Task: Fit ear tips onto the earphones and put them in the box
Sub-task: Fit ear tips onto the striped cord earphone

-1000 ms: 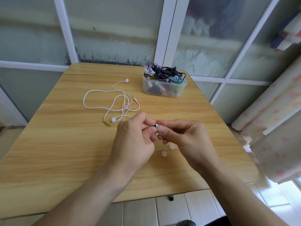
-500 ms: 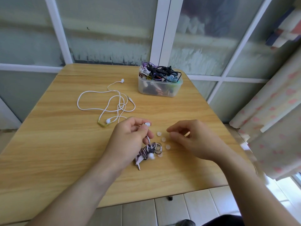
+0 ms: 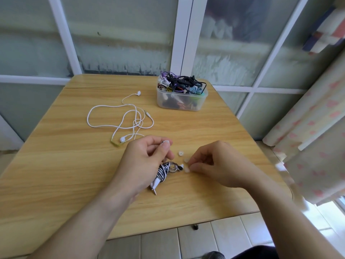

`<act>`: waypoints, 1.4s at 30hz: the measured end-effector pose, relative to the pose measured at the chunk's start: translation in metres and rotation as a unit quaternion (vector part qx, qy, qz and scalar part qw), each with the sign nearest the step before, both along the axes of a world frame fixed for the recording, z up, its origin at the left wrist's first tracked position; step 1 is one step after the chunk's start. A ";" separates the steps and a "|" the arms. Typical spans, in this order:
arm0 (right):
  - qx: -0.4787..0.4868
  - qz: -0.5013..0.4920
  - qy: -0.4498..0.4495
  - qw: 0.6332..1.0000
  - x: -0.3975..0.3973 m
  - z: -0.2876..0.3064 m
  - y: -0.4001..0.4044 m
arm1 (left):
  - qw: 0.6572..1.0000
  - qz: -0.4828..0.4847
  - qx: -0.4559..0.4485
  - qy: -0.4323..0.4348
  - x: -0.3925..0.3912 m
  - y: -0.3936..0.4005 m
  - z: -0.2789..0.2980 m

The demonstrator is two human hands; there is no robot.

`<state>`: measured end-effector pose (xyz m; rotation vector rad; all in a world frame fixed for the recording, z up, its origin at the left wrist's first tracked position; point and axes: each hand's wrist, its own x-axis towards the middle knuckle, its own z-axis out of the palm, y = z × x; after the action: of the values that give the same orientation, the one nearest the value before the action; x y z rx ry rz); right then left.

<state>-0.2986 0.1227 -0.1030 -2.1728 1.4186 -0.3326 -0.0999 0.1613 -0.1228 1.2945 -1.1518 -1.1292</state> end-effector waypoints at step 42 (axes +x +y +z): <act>-0.143 0.000 -0.386 0.911 0.041 -0.001 0.026 | 0.983 -0.044 0.095 0.151 0.007 0.006 0.024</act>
<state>-0.2572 0.1485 -0.1037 -1.8912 0.9428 -1.3021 -0.0925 0.1674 -0.0991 1.1726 -0.8985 -1.4736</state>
